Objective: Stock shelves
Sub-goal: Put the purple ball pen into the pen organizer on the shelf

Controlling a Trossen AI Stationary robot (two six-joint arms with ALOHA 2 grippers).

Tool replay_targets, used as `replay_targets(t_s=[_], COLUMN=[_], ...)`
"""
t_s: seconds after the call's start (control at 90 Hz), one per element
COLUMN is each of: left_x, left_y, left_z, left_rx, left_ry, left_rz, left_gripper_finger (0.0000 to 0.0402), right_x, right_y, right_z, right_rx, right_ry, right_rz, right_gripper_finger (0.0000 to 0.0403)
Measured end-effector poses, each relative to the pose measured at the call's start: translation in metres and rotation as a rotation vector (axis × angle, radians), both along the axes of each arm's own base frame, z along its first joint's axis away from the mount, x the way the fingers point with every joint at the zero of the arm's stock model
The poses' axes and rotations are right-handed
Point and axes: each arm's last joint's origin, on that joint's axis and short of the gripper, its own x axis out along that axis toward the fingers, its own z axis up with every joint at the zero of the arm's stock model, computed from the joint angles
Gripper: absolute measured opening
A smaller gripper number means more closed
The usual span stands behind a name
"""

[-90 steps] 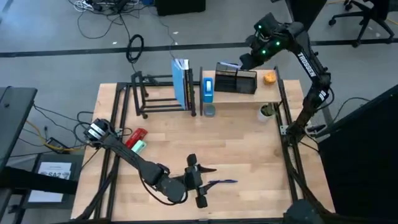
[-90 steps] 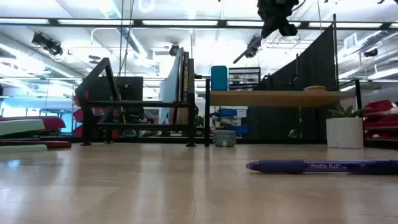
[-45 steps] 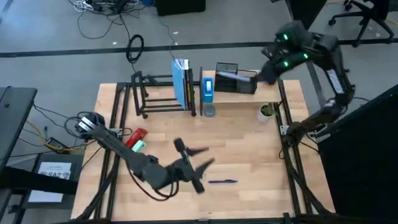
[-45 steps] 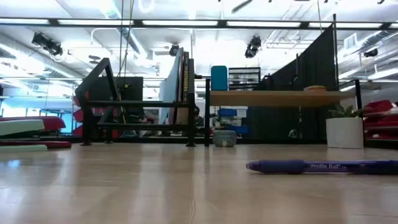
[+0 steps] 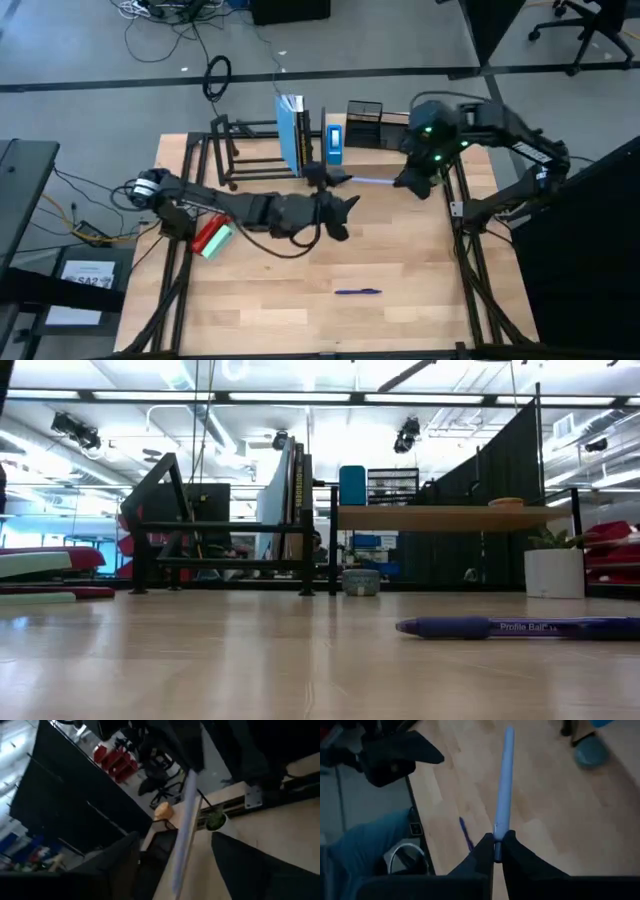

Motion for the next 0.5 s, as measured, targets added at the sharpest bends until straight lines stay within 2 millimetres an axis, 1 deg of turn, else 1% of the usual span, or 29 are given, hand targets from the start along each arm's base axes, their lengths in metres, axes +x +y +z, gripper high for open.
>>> replay_targets(t_s=[0.1, 0.2, 0.344, 0.456, 0.5], left_x=[0.006, 0.013, 0.02, 0.025, 0.027], left_y=[0.007, 0.011, 0.023, 0.032, 0.034], left_z=[-0.008, -0.019, -0.041, -0.053, -0.055], left_rx=[-0.011, -0.04, -0.124, -0.189, -0.207], left_ry=[0.036, 0.07, 0.135, 0.139, 0.126], left_rz=[-0.053, -0.075, -0.019, 0.039, 0.053], left_gripper_finger=[0.0255, 0.0255, 0.0244, 0.0231, 0.0223], right_x=[0.011, 0.019, 0.024, 0.026, 0.027], right_y=[-0.004, -0.008, -0.011, -0.012, -0.013], right_z=[-0.015, -0.02, -0.023, -0.024, -0.024], right_rx=[-0.007, -0.008, -0.011, -0.021, -0.028], right_ry=[0.049, 0.059, 0.049, 0.043, 0.032], right_rz=[0.041, 0.071, 0.116, 0.132, 0.136], right_gripper_finger=[0.0, 0.0, 0.0, 0.0, 0.0])
